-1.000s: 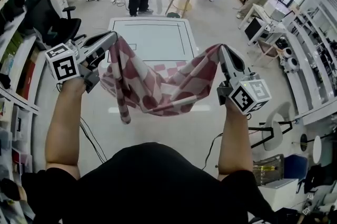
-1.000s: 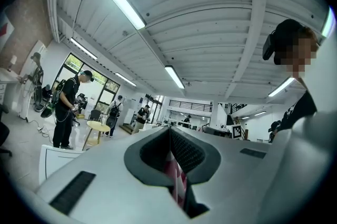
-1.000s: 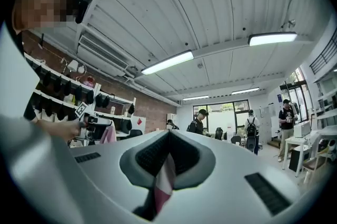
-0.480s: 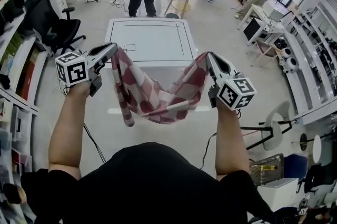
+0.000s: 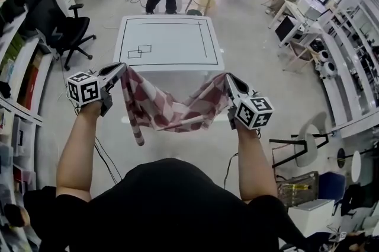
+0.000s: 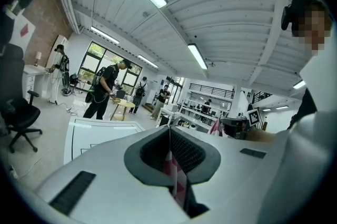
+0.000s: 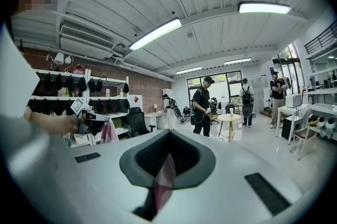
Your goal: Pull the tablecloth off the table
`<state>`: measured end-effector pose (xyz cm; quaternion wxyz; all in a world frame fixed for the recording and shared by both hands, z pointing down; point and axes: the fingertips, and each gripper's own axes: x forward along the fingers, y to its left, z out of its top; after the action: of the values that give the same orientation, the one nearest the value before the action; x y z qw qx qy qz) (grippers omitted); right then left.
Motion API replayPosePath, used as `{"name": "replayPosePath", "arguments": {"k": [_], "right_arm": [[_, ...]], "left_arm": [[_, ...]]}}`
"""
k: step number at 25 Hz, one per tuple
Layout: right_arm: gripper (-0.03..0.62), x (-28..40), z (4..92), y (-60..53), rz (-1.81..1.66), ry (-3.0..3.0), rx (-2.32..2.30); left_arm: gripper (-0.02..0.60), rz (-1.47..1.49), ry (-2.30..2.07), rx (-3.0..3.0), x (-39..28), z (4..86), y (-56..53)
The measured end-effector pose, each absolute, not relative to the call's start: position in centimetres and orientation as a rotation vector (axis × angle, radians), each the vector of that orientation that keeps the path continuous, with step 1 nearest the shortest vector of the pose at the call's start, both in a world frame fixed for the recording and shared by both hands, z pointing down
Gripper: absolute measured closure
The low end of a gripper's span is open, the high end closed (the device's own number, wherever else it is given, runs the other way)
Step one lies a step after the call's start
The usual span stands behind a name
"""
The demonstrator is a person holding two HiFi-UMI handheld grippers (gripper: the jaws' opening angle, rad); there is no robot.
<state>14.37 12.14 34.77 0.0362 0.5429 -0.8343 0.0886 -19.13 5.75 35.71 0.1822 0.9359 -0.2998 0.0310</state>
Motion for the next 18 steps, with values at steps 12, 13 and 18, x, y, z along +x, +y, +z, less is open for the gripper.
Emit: {"name": "replayPosePath", "arguments": {"k": [12, 13, 18], "right_arm": [[0.565, 17.4, 39.3, 12.0, 0.398, -2.496, 1.716], [0.565, 17.5, 39.4, 11.9, 0.402, -2.492, 1.717], [0.565, 17.8, 40.2, 11.8, 0.421, -2.476, 1.718]], "left_arm": [[0.560, 0.102, -0.889, 2.576, -20.9, 38.6, 5.5], [0.560, 0.103, -0.892, 2.571, -21.1, 38.8, 5.5], [0.560, 0.106, -0.898, 2.552, -21.7, 39.5, 5.3]]}}
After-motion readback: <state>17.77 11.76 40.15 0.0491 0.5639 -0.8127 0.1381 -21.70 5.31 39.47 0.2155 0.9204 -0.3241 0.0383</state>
